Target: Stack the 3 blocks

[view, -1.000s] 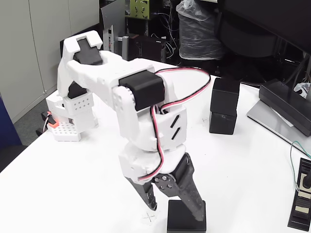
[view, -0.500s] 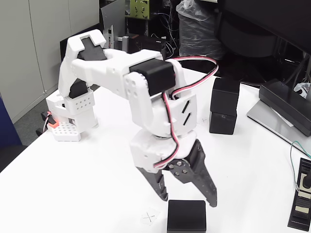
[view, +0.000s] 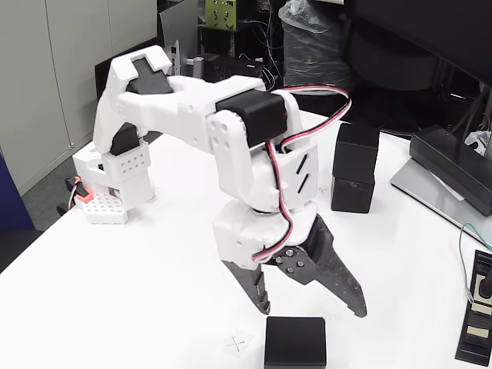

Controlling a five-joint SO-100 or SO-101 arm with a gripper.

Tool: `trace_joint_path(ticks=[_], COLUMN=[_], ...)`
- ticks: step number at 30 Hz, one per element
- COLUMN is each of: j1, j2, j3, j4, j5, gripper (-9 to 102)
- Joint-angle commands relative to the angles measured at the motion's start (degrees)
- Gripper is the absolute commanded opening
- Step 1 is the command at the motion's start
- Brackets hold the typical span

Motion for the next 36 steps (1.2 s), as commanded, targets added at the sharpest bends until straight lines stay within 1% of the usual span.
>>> trace_joint_path(ticks=[1,6,18,26,36], j1=[-0.35,0.18,0.53,4.13,4.57], j2=[0.26,0.26,0.09,-2.99,-5.10], j3=[-1.32,-1.41,-1.23,-1.49,-2.20], j4=[0.44,0.44,0.26,-0.18,-0.35], j5=[-2.72,-6.94,-10.63,-15.38,-16.26], gripper=[42,41,39,39,39])
